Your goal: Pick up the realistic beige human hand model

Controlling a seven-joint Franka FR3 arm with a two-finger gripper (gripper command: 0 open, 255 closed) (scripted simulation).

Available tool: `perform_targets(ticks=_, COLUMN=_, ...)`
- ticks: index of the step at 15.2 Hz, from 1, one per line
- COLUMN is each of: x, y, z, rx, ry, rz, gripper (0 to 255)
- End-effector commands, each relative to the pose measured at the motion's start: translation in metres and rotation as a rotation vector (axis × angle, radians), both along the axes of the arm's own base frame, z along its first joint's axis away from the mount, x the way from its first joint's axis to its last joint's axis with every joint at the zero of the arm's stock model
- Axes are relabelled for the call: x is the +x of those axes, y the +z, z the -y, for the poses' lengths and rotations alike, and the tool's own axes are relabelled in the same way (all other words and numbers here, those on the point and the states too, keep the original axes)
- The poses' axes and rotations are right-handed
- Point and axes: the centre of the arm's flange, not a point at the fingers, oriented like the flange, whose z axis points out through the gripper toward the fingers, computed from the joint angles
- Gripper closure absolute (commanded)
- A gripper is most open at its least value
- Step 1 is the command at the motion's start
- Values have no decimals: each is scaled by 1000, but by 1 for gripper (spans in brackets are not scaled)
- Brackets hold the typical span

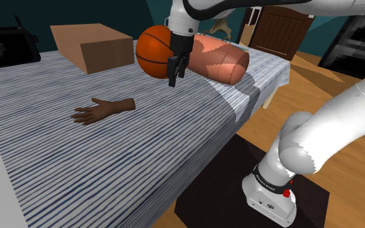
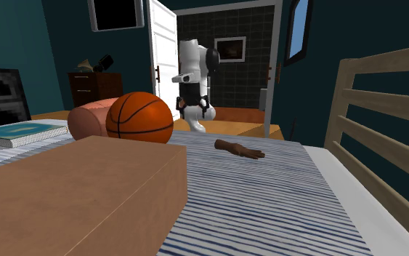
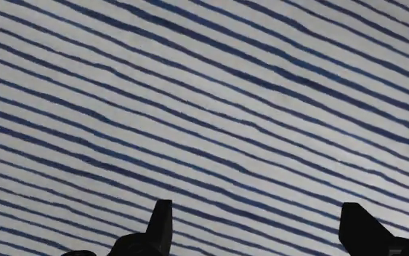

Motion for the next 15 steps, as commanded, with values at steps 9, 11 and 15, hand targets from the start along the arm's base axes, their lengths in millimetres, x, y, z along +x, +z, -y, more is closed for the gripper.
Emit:
perform_targets(ticks=9, x=58, y=-19, z=-112, rx=-14, ry=347, rz=79, gripper=0)
perform_targets(ticks=11, x=65, y=-23, z=-136, rx=-17, ry=416, rz=94, gripper=0)
perform_targets(ticks=15, x=74, y=-31, z=-186, rx=-23, ry=554, rz=125, gripper=0)
